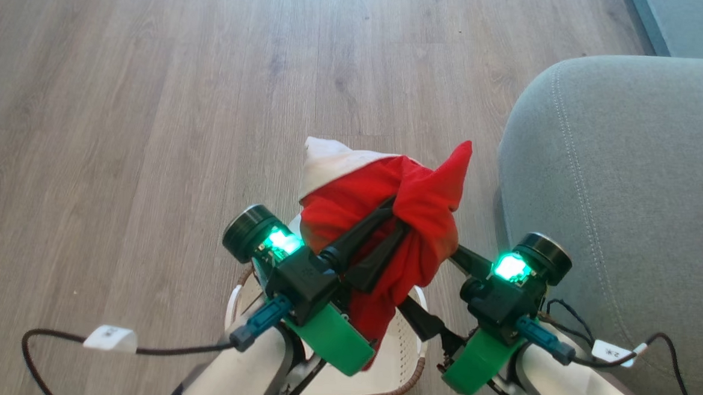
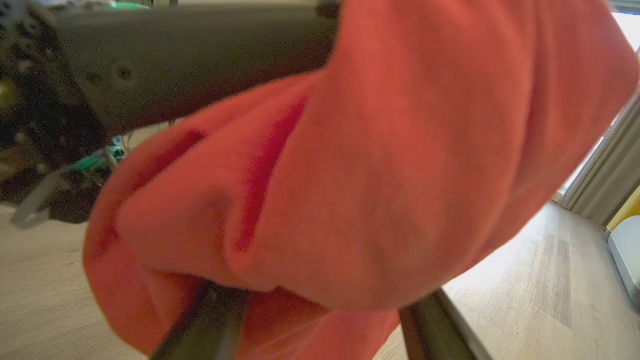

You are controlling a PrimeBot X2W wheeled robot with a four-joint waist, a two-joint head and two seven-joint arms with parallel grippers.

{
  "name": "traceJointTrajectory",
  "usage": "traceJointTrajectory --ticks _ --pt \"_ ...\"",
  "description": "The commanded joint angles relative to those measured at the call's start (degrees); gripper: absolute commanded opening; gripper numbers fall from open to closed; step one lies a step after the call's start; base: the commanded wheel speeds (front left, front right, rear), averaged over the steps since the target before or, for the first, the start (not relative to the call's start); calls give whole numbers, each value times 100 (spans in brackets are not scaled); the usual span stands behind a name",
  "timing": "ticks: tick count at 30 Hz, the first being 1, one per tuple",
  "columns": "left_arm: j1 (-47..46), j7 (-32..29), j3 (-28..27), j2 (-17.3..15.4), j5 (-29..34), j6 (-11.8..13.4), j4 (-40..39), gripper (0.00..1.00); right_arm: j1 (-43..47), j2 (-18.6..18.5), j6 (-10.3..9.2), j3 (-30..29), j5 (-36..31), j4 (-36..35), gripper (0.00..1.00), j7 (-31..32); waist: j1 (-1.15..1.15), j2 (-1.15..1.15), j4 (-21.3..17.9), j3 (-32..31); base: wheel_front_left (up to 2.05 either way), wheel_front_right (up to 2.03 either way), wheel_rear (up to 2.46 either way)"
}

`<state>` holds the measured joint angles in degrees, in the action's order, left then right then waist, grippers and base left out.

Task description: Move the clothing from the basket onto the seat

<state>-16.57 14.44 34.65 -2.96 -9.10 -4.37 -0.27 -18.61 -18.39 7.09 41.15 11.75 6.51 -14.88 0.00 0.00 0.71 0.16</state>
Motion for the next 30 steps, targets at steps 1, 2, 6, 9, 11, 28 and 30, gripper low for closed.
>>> traceJointTrajectory --ticks 1,2,6,9,11,28,30 --pt "-287 56 -197 8 -26 -13 -150 0 -267 -20 40 28 23 -187 100 -12 0 0 13 -9 0 0 0" --pt "-279 56 -173 8 -24 -25 -128 0 -284 -2 40 20 23 -186 100 -12 0 0 22 -15 0 0 0" --pt "-248 56 -95 8 -35 -55 -79 0 -298 112 40 -29 68 -159 100 -12 0 0 48 -46 0 0 0" --pt "-219 56 -73 8 -56 -59 -51 0 -288 186 40 -26 164 -129 22 -12 0 0 63 -64 0 0 0" --pt "-203 56 -63 8 -77 -55 -23 0 -289 221 40 10 217 -210 0 -12 0 0 74 -67 0 0 0" --pt "-166 56 -140 8 -39 12 17 100 53 491 40 -716 318 -646 0 -12 0 0 114 -23 0 0 0" --pt "-166 56 -152 8 -36 28 18 100 97 492 40 -879 294 -698 0 -12 0 0 124 -26 0 0 0"
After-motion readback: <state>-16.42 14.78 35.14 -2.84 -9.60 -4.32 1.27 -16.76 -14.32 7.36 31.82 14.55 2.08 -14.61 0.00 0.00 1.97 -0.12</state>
